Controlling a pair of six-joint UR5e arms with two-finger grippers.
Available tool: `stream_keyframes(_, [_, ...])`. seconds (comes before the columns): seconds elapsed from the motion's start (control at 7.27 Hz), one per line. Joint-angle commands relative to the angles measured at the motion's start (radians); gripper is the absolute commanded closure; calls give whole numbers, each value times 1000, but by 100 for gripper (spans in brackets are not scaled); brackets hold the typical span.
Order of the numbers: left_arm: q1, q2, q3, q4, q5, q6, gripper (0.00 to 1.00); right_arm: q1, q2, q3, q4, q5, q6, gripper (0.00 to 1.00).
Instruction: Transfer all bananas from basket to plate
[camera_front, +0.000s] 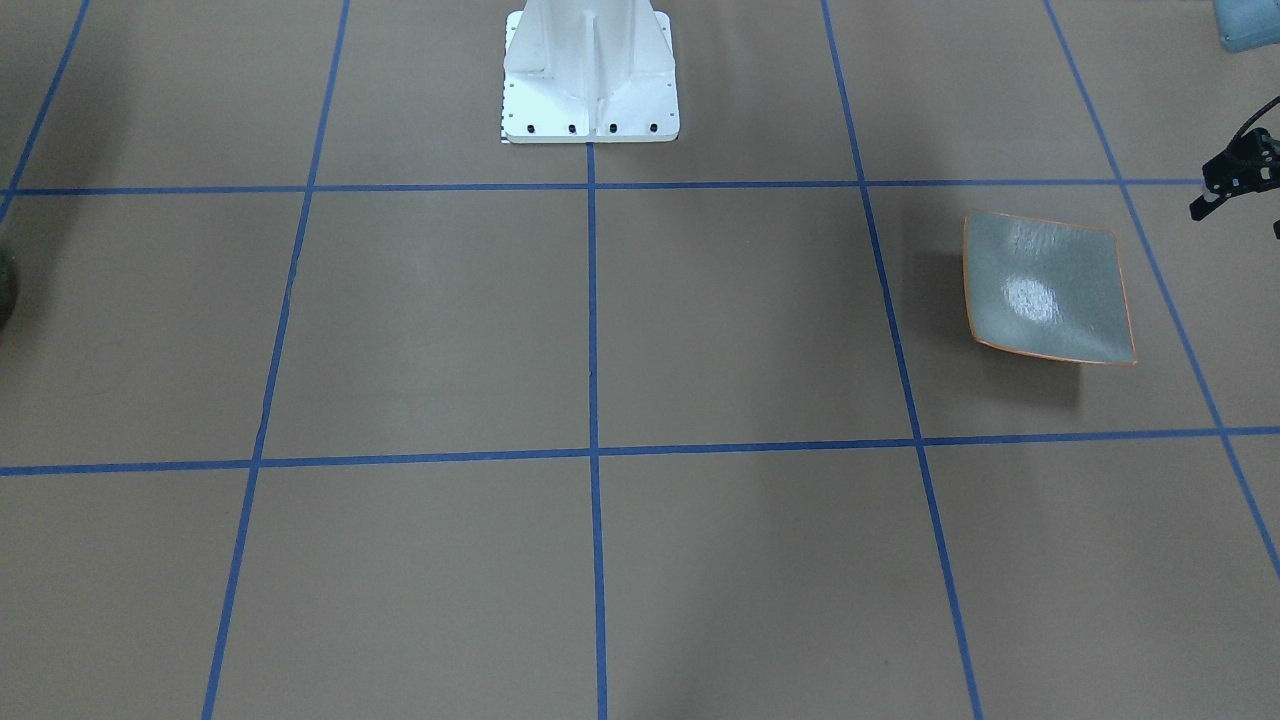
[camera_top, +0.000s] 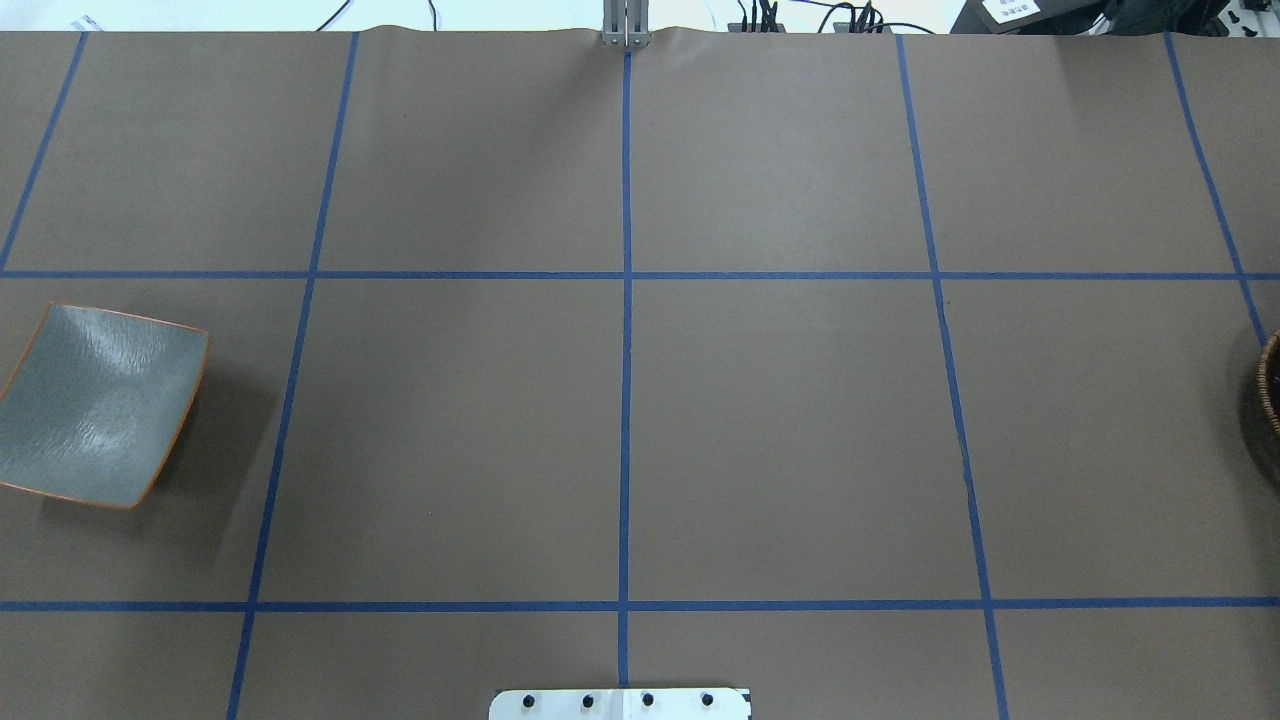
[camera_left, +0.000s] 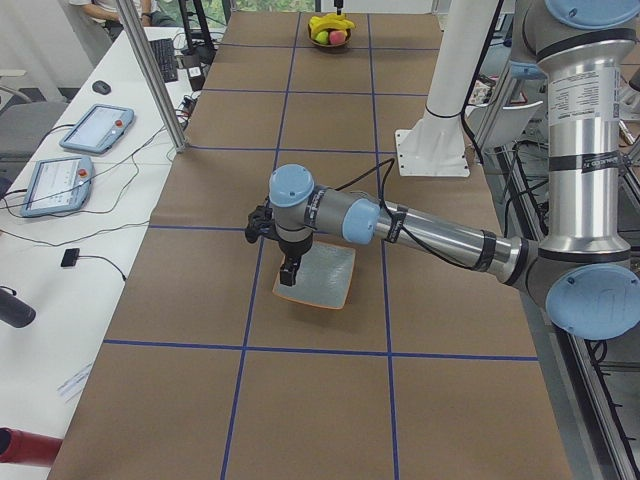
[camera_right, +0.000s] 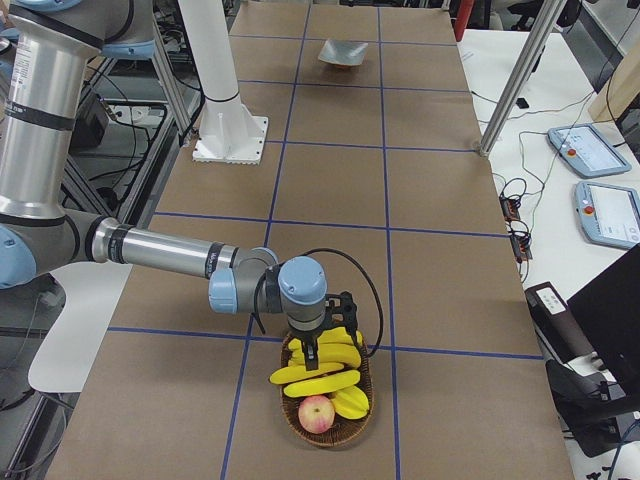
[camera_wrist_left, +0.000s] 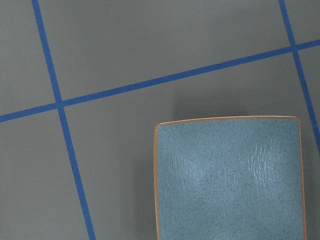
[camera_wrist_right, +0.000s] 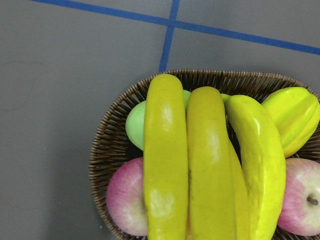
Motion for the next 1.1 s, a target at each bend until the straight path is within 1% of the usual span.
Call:
stream_keyframes(0.0, [-2, 2, -14, 0, -1, 0, 1, 5, 33, -81, 2, 14, -57, 6])
stream_keyframes(0.14, [-2, 15, -25, 0, -2, 0, 1, 5, 31, -78, 2, 26, -57, 7])
stream_keyframes(0.28, [0, 18, -26, 0, -2, 0, 1, 5, 31, -77, 2, 28, -56, 12])
stream_keyframes(0.41, [0, 18, -30, 0, -1, 0, 1, 5, 31, -83, 1, 29, -56, 24])
stream_keyframes(0.55, [0, 18, -33, 0, -2, 0, 1, 5, 33, -78, 1, 51, -46, 43])
stream_keyframes(0.69, [-2, 20, -34, 0, -2, 0, 1, 5, 31, -78, 1, 73, -43, 67])
stream_keyframes(0.83, [-2, 22, -33, 0, -2, 0, 1, 5, 31, -72, 2, 81, -43, 100])
stream_keyframes(0.96, [-2, 22, -34, 0, -2, 0, 1, 5, 31, -72, 4, 80, -52, 100])
